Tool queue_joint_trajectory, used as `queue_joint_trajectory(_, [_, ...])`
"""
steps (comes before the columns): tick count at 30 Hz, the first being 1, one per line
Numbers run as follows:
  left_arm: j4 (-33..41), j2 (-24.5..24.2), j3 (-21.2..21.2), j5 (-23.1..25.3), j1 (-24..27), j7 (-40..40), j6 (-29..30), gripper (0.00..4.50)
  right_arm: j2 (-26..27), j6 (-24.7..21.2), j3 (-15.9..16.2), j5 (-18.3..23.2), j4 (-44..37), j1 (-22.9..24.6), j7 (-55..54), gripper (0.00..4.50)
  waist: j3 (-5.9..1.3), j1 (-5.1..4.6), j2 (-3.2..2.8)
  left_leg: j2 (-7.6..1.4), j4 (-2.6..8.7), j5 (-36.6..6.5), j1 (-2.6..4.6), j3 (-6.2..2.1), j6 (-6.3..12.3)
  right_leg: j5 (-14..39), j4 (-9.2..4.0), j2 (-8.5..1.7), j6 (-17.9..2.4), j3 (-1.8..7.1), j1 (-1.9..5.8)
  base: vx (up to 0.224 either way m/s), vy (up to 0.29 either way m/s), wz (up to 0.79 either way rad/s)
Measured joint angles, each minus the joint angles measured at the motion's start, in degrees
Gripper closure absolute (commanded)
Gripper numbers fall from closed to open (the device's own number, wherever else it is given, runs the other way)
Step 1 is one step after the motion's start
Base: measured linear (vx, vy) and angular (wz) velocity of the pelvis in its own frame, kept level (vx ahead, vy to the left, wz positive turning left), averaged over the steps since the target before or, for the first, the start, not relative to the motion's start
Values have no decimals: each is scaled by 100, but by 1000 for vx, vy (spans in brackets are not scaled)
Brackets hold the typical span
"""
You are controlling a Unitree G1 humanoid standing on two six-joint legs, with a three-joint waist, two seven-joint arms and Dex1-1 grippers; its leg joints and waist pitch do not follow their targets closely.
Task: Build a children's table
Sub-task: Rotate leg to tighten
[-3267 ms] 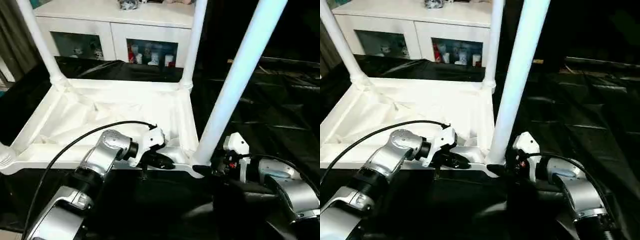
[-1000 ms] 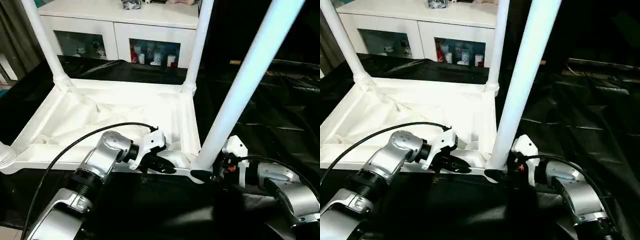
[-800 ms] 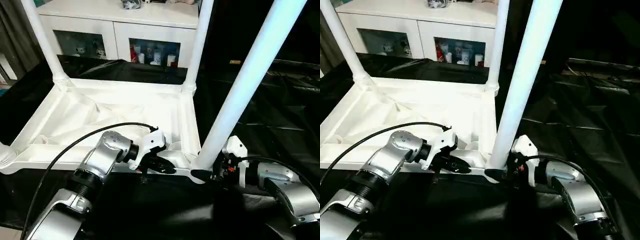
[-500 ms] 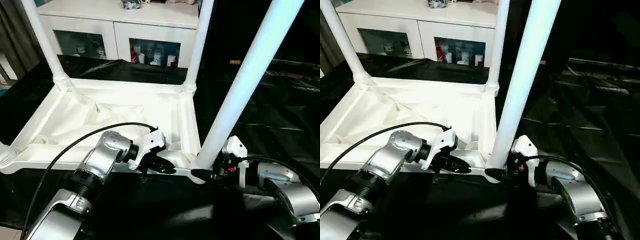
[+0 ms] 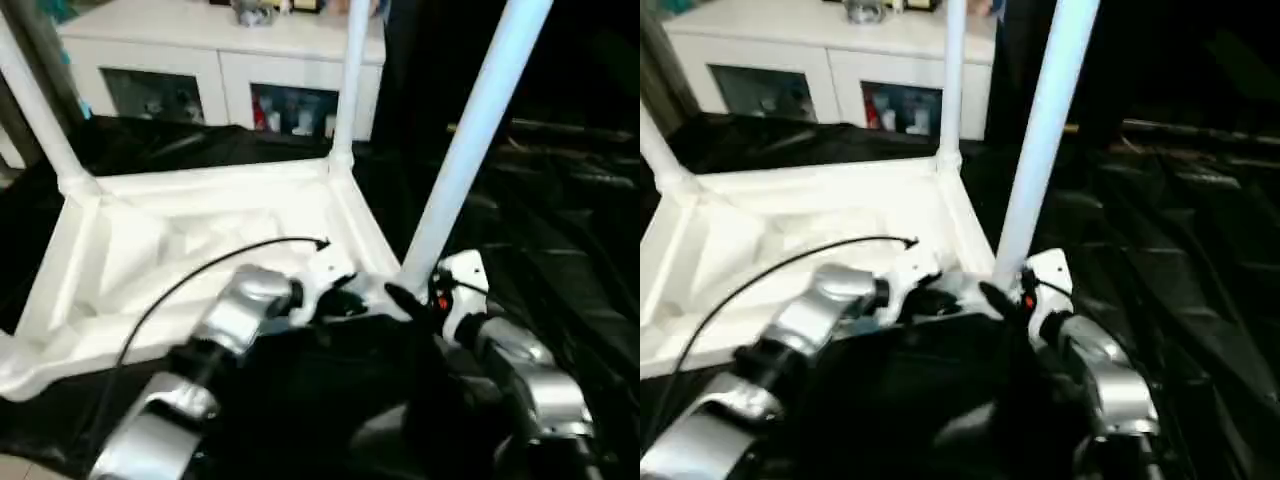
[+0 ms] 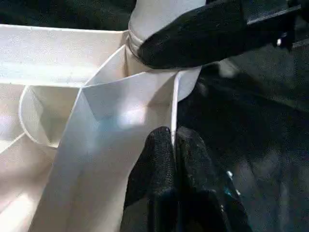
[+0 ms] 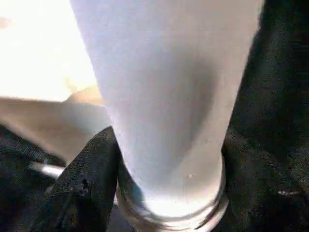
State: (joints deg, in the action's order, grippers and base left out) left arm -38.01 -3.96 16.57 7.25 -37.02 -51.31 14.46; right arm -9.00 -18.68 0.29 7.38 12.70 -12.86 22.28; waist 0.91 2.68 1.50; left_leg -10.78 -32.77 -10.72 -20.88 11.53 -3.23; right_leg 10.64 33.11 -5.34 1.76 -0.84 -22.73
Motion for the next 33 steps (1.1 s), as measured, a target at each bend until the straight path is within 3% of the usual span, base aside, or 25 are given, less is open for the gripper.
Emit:
queue_joint_trajectory(5, [-115, 96, 0, 25, -68, 102, 6, 450, 18, 44, -15, -75, 46, -48, -104, 181, -13, 16, -23, 2, 0, 0, -5, -4, 0, -1, -4, -1, 3, 1, 1, 0, 0, 0])
queue_joint_trajectory(6, [-125, 98, -5, 24, -76, 98, -5, 450, 18, 49, -36, -64, 46, -48, -79, 126, -13, 19, -25, 2, 0, 0, -8, -4, 0, -2, -4, -1, 3, 0, 0, 0, 0, 0])
queue_joint_trajectory(10, [-174, 102, -6, 22, -110, 45, -71, 450, -70, 7, -50, -8, -15, -7, 133, 107, -11, 42, -29, 2, 1, 0, -14, -6, 0, -5, -3, 0, 6, -2, -3, 0, 0, 0])
queue_joint_trajectory(11, [-176, 94, 1, 20, -113, 5, -86, 450, -153, 2, -48, 20, -37, 13, 253, 75, -10, 52, -31, 1, 2, 0, -15, -6, 0, -6, -3, 0, 6, -2, -4, 0, 0, 0])
queue_joint_trajectory(13, [-168, 17, 19, -33, -114, -227, -149, 450, -490, 13, 65, 76, -156, 104, 711, 64, -6, 69, -47, 1, 4, 0, -17, -7, 0, -8, -4, 0, 4, -3, -5, 0, 0, 0])
queue_joint_trajectory(19, [113, -489, 78, -223, 54, -1185, -416, 450, -1214, 140, 297, 289, -567, 421, 1990, 64, -1, 84, -67, -15, 38, 0, -20, -7, 0, -22, 2, 11, -7, -17, -22, 0, 0, 0])
queue_joint_trajectory(24, [689, -988, 235, -521, 346, -2342, -232, 450, -1720, 192, 513, 560, -810, 646, 3063, 64, 14, 110, -103, -12, 31, 0, -26, -1, 1, -1, 0, 6, -7, -14, -22, 0, 0, 0])
queue_joint_trajectory(33, [960, -1070, 292, -574, 511, -2603, -98, 450, -2007, 331, 628, 711, -1029, 803, 3674, 81, 25, 119, -134, -11, 20, 0, -21, 5, 2, -2, 4, 1, -8, -8, -14, 0, 0, 0])
